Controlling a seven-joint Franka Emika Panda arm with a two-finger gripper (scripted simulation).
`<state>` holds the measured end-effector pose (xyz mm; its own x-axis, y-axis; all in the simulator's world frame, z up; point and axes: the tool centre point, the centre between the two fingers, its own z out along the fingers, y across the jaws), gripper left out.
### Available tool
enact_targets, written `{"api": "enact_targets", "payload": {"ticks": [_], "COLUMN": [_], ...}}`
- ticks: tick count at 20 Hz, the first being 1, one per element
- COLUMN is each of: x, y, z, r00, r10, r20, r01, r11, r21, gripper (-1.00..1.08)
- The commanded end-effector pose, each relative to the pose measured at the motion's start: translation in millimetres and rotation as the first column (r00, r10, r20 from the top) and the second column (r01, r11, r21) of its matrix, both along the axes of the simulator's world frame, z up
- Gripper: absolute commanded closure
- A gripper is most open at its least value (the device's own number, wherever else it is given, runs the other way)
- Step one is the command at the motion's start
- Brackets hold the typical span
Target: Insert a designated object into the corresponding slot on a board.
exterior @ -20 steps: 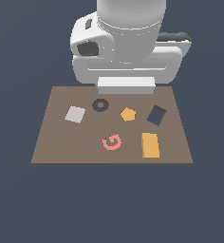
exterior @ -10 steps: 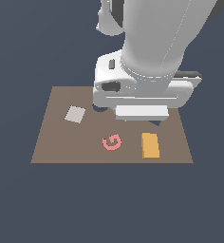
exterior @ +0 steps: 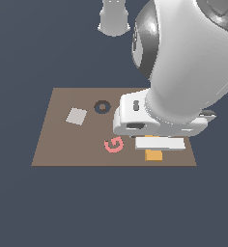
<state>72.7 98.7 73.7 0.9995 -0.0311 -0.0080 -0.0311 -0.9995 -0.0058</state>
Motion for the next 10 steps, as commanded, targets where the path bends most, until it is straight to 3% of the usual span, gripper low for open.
{"api": "enact_targets", "payload": {"ticks": [1,10], "x": [9,25], "y": [6,18], "z": [-8,-23], "r00": [1.0,1.0], "r10": [-0.002,-0.003], "r20": [0.004,0.008], "r01": [0.002,0.003], "r11": [1.0,1.0], "r21": [-0.002,-0.006], "gripper": [-0.92,-0.92]}}
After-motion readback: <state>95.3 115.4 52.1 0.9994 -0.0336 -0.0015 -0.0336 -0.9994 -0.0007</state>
